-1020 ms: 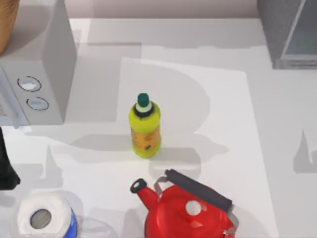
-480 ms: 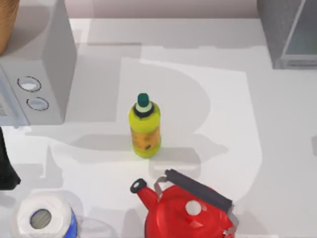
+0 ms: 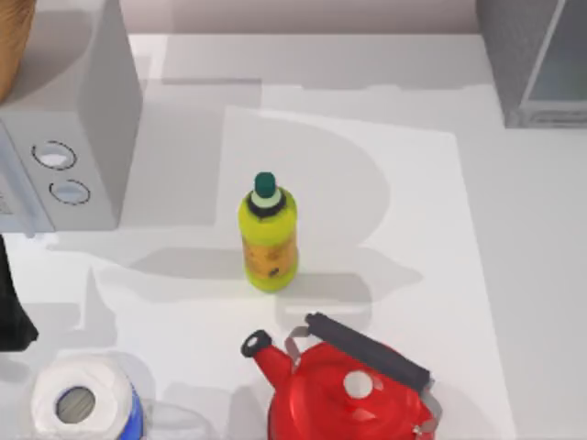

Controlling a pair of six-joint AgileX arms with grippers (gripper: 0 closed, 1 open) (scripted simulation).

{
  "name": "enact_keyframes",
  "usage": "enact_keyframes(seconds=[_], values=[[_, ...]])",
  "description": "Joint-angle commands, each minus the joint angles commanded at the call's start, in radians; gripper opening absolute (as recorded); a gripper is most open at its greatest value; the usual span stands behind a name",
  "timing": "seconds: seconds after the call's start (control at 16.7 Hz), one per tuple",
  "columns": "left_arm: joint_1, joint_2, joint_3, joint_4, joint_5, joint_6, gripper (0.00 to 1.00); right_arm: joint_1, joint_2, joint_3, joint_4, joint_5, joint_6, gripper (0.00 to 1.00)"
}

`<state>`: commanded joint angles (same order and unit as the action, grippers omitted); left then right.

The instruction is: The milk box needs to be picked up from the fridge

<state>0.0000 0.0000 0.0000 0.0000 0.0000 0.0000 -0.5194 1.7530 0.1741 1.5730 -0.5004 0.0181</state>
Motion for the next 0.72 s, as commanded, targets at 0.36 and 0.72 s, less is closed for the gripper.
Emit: enact_keyframes(seconds=[0.36, 0.72], values=[[0.0, 0.0, 0.0, 0.0, 0.0, 0.0, 1.0, -0.014, 0.04, 0.01, 0.045, -0.014, 0.0, 1.0], [0.0, 0.0, 0.0, 0.0, 0.0, 0.0, 1.0, 0.04, 0.108, 0.12, -0.015, 0.044, -0.004, 1.0]])
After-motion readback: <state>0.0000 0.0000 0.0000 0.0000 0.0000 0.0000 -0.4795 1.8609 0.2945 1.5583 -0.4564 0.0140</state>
